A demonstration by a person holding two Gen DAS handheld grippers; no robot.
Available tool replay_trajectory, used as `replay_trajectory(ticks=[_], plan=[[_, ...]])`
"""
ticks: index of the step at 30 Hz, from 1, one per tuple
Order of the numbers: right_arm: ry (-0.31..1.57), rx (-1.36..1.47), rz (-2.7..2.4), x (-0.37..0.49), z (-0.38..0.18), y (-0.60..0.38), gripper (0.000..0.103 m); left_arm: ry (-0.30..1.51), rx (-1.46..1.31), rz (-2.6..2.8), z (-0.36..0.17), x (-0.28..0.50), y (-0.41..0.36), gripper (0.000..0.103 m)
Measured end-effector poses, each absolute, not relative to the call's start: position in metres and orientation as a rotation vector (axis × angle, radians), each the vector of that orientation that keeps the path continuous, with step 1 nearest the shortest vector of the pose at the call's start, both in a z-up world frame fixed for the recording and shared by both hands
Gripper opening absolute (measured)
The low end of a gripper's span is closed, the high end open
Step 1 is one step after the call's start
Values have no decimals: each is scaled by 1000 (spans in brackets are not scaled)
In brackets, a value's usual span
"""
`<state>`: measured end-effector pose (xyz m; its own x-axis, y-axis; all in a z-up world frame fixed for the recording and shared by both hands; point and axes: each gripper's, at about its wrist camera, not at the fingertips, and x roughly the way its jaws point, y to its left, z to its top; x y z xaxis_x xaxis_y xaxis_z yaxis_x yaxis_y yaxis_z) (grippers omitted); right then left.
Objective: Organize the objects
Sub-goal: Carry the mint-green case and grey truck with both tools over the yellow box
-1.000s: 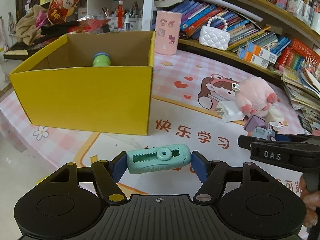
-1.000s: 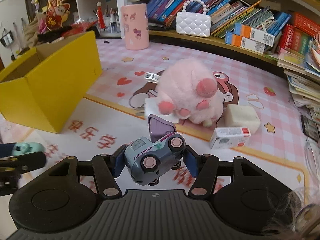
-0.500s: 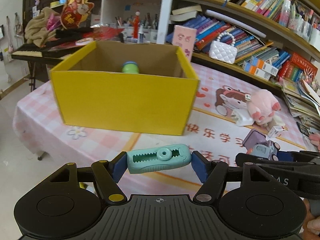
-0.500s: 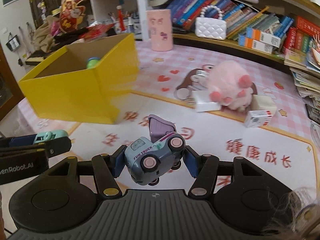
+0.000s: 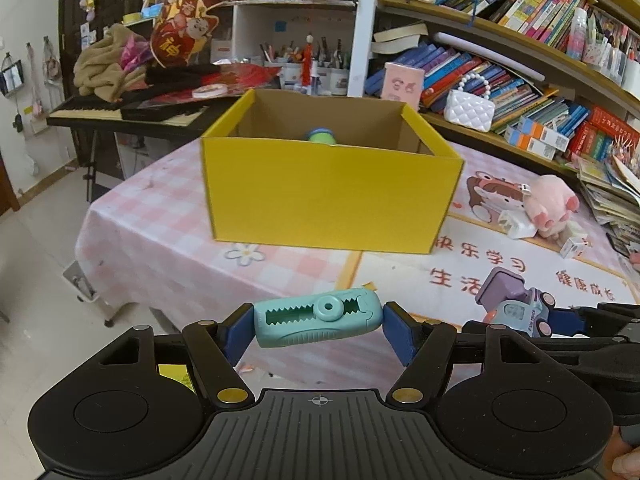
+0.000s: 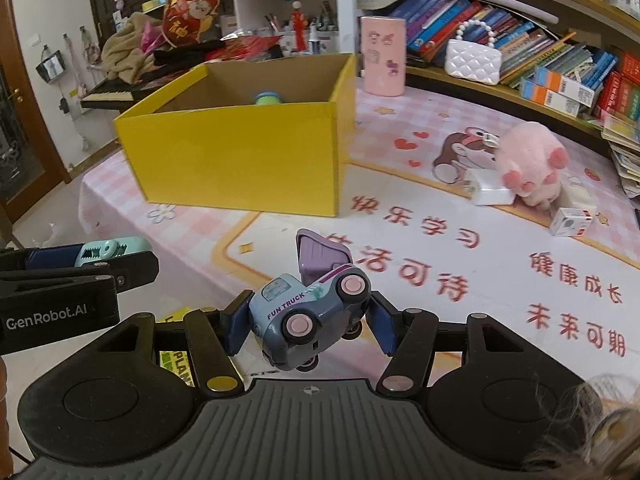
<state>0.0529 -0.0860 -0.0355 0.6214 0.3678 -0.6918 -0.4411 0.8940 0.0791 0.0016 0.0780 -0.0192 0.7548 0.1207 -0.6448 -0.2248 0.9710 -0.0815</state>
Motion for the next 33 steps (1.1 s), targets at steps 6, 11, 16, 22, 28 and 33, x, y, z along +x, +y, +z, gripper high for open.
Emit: replay_trajectory(ticks=[6, 11, 16, 22, 28, 33], plan=[[761, -105, 458, 37, -35, -64, 57, 678, -137, 170, -17, -11, 95, 69], [747, -105, 439, 28, -32, -50, 57, 644, -109, 146, -9, -14, 105, 69], [717, -97, 426, 33, -18, -39, 57, 590, -114, 136, 7, -7, 116, 69], [593, -69, 416, 61, 21, -35, 57, 469, -98, 137, 40, 20, 127, 69], [500, -52, 420, 112, 52, -32, 57, 418, -93, 183, 55, 61, 134, 69], [485, -42, 433, 158, 57, -21, 57, 447, -63, 180, 50, 100, 131, 69]])
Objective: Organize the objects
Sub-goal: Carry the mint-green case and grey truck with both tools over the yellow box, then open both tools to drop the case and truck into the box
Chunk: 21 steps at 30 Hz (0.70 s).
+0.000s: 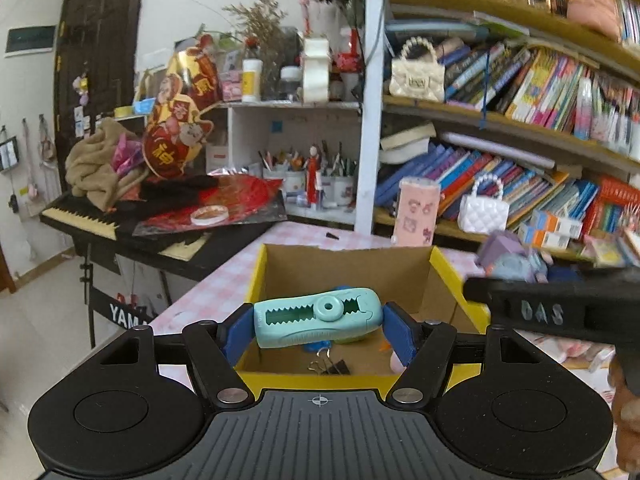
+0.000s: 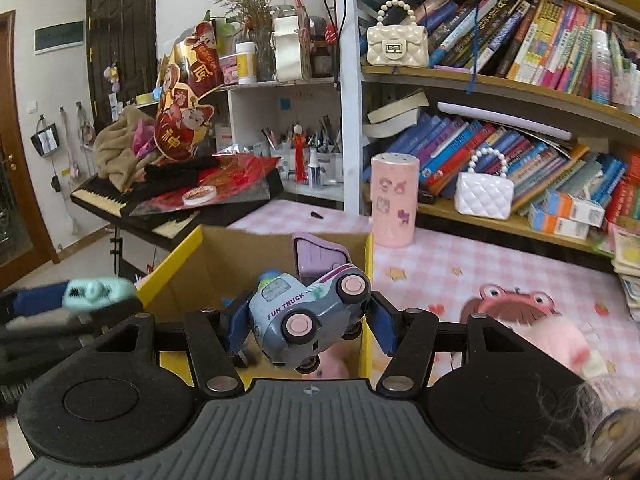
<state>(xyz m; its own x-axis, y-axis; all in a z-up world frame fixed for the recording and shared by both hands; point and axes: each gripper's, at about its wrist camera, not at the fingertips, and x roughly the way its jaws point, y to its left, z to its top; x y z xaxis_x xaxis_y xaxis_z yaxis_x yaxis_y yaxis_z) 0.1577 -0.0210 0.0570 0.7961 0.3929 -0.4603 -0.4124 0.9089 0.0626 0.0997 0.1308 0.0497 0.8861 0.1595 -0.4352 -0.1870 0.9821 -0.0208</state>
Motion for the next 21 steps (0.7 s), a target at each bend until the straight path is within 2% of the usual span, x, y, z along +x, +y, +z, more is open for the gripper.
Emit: replay_trajectory(ticks=[4, 12, 21], plan=[[516, -47, 462, 194, 52, -6, 57, 498, -78, 194, 35, 128, 127, 69], [744, -128, 554, 266, 14, 37, 58, 650, -74, 218, 3, 168, 123, 69], [884, -275, 649, 290, -16, 75, 58, 742, -79, 239, -11, 187, 126, 70]])
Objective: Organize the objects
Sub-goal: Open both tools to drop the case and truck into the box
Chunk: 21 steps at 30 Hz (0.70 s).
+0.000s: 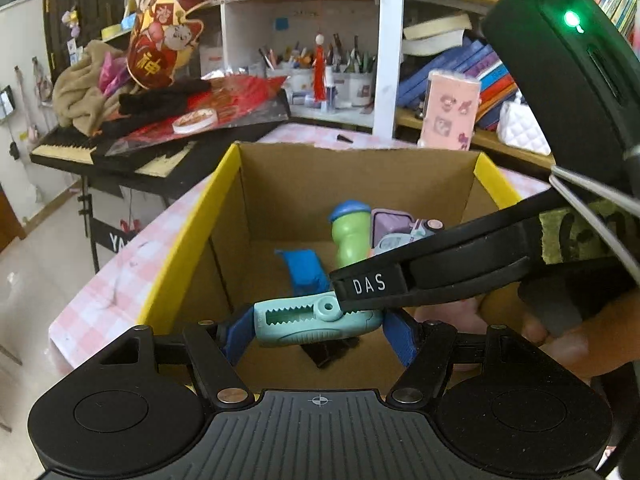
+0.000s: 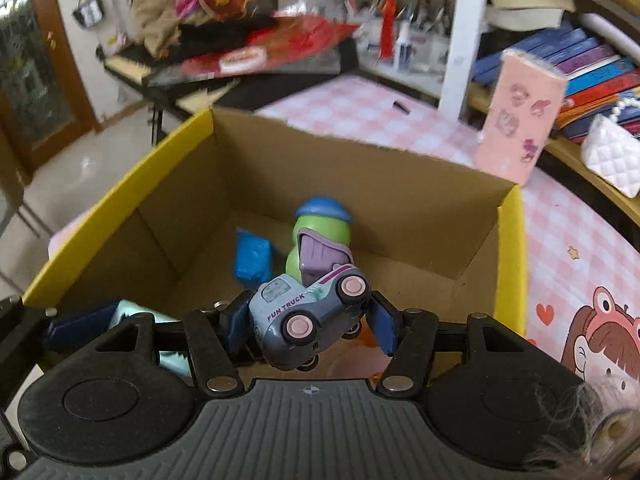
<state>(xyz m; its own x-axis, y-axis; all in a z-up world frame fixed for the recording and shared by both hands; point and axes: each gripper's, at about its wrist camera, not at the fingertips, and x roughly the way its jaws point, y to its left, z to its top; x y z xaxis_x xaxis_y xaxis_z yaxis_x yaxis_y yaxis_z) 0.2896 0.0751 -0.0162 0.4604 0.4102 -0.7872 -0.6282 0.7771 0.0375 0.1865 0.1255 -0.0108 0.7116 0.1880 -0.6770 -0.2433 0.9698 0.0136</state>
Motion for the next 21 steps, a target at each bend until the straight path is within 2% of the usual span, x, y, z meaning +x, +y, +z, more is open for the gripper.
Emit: replay_trajectory(ticks=[7, 9, 10, 13, 21], plan=[[1003, -267, 673, 300, -22, 75, 58, 762, -59, 240, -14, 188, 124, 71], [1007, -255, 671, 300, -22, 74, 60, 758, -62, 236, -12, 187, 124, 74], [1004, -249, 672, 301, -21, 73, 66, 750, -62, 236, -10, 186, 123, 76], [959, -233, 672, 298, -15, 70, 73, 705, -56, 238, -2, 178, 122, 83], [743, -155, 671, 267, 20, 38, 73, 559, -138, 258, 26, 140, 131, 84]])
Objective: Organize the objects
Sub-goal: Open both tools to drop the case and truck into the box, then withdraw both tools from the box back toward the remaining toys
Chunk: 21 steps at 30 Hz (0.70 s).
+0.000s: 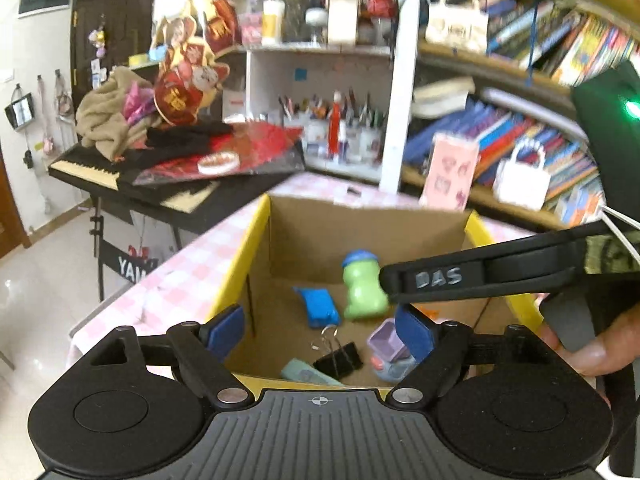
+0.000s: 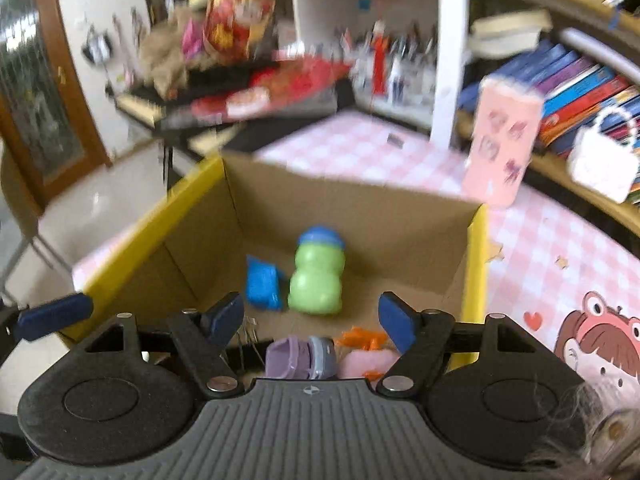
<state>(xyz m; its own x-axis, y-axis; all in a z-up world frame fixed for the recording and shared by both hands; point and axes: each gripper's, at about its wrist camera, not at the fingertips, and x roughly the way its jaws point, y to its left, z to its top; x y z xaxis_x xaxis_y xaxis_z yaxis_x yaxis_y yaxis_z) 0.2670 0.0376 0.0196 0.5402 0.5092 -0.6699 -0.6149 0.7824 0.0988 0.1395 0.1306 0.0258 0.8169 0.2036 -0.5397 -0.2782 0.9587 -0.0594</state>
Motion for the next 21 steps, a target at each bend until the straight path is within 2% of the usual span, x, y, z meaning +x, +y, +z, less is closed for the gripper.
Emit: replay_trajectory(ticks=[6, 13, 21], plan=[[588, -73, 611, 224, 44, 9, 72, 478, -129, 300, 38, 98, 138, 85], [482, 2, 462, 162, 39, -22, 70, 453, -152, 392, 37, 56, 138, 85], [563, -66, 351, 102, 11, -38, 70, 515, -193, 355, 17, 23, 134, 85]])
